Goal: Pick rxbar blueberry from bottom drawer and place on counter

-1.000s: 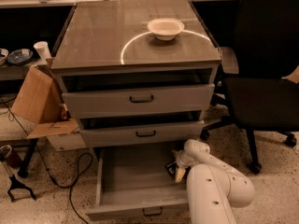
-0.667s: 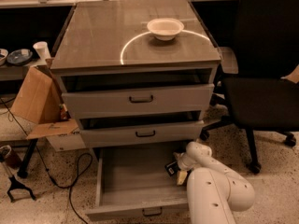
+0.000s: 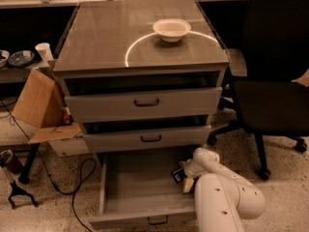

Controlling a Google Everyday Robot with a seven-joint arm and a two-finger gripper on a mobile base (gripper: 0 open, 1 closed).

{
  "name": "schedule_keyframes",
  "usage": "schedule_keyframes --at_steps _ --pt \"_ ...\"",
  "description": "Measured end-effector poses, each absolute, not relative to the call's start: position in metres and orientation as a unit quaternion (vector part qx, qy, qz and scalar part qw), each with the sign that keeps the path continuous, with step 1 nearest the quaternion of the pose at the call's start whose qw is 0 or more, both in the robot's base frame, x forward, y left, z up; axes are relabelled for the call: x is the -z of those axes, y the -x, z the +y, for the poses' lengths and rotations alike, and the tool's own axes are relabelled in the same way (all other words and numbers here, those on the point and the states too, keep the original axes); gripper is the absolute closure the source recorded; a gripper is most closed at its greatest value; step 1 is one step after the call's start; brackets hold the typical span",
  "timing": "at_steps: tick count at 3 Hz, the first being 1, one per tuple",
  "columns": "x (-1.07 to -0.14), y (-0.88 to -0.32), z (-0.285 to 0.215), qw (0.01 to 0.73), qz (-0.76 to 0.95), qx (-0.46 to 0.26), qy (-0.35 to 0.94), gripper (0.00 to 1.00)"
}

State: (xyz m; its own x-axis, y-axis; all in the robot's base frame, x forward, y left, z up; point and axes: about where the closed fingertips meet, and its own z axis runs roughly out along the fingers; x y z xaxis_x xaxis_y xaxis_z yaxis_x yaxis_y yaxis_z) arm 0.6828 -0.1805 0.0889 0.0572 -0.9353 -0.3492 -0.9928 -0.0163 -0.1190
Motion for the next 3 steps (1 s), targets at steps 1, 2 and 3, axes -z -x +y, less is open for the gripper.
schedule_keyframes --at_steps 1,2,3 --pt "-0.092 -0.680 -0.182 0.167 0.682 -0.087 0.707 0.41" --pt "-0.101 -0.680 -0.182 0.167 0.682 -0.087 0.707 0.65" --pt "-0.107 -0.680 -0.182 0.167 0.681 -0.087 0.707 0.89"
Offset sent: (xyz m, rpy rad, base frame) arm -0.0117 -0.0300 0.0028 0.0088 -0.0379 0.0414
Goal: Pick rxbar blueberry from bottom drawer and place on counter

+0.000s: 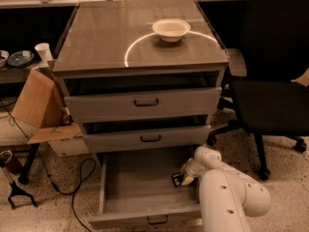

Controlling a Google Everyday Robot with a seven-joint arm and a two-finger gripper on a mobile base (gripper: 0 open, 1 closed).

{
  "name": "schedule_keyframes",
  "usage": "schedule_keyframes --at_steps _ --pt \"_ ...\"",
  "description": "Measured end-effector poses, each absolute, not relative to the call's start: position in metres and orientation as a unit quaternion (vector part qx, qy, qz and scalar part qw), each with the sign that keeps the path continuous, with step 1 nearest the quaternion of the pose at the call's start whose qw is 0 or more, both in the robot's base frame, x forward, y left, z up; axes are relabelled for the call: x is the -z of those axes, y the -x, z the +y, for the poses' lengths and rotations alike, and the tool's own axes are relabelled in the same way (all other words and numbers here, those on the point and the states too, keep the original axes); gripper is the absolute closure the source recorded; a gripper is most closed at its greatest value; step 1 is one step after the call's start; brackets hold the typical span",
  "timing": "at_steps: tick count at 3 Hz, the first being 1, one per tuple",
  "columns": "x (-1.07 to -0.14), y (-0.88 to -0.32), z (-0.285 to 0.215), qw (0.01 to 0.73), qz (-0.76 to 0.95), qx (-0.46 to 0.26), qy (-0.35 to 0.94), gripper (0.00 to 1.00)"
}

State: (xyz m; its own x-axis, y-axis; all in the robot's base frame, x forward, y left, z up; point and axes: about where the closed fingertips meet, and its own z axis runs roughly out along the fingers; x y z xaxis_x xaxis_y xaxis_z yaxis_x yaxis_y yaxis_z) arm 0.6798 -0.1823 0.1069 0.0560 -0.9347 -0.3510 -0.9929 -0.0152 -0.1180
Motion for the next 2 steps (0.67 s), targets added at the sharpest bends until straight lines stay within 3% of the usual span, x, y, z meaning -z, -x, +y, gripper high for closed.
schedule_keyframes --at_steps 1,2 --pt "-0.1054 -0.6748 -0.1902 0.178 0.674 -0.082 0.712 1.00" --pt "-0.1115 -0.6718 -0.1935 0.188 0.668 -0.081 0.716 1.00"
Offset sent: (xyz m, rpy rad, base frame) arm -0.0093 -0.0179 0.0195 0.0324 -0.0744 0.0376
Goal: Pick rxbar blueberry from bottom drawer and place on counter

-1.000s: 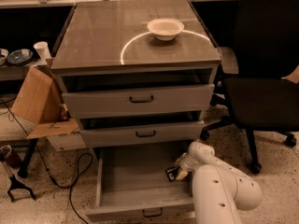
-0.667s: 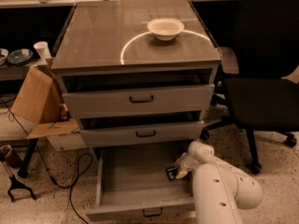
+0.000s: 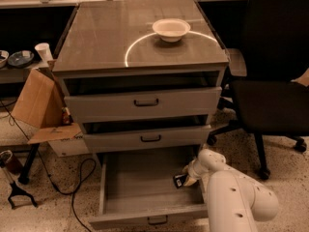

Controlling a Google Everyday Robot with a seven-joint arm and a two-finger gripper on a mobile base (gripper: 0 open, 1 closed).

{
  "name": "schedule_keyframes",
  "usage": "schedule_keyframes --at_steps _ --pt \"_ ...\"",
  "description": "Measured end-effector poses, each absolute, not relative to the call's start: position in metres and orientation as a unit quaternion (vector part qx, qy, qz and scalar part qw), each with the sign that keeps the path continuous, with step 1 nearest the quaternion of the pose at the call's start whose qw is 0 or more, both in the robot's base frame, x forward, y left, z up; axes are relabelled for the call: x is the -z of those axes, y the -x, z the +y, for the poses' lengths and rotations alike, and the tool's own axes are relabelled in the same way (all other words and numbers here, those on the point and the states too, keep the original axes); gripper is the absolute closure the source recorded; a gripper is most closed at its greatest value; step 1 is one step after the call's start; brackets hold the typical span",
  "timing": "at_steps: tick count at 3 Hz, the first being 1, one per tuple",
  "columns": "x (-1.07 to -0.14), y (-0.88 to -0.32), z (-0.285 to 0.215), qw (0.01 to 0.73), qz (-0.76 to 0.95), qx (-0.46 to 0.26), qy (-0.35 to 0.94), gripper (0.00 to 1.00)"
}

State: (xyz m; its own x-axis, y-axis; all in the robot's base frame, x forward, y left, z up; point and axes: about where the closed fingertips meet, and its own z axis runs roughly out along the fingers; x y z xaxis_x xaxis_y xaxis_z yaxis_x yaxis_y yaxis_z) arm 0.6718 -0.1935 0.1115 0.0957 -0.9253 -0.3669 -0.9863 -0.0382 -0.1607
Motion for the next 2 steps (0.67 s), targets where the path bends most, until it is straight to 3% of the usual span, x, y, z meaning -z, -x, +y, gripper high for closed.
schedule_keyframes --at_steps 2 --pt "-0.160 -0.667 -0.192 0.209 0.651 -0.068 0.726 1.00"
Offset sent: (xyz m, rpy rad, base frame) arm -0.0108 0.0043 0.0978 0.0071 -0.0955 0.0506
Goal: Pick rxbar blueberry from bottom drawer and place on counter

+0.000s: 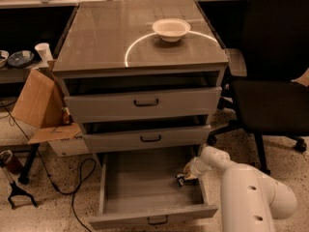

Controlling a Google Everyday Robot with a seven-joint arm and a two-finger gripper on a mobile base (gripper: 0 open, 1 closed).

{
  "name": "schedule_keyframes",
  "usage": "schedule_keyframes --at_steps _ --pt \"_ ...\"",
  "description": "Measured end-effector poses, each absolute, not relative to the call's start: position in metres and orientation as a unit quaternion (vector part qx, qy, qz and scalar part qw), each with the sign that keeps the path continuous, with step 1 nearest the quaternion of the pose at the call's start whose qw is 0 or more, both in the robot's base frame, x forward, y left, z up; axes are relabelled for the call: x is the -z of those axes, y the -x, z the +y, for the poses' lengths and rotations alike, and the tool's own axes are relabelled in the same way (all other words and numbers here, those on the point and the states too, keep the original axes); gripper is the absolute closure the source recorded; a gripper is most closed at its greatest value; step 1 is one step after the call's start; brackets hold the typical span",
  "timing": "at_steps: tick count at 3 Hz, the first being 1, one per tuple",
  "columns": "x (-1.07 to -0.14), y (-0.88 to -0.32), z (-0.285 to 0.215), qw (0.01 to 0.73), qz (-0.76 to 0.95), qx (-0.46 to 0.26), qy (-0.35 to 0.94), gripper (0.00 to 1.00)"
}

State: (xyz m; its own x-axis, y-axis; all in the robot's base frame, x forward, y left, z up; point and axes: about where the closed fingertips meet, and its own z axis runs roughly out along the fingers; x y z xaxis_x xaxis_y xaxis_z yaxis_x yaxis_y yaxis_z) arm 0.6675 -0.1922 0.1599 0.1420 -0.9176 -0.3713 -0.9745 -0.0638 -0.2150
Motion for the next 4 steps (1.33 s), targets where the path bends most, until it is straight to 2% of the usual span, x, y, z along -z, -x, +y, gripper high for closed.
schedule_keyframes --at_steps 2,4 --pt "-0.225 -0.657 -0.185 0.227 0.635 -0.051 0.737 1.00" --pt "-0.293 -0.633 -0.215 0.247 0.625 -0.042 0.740 1.00"
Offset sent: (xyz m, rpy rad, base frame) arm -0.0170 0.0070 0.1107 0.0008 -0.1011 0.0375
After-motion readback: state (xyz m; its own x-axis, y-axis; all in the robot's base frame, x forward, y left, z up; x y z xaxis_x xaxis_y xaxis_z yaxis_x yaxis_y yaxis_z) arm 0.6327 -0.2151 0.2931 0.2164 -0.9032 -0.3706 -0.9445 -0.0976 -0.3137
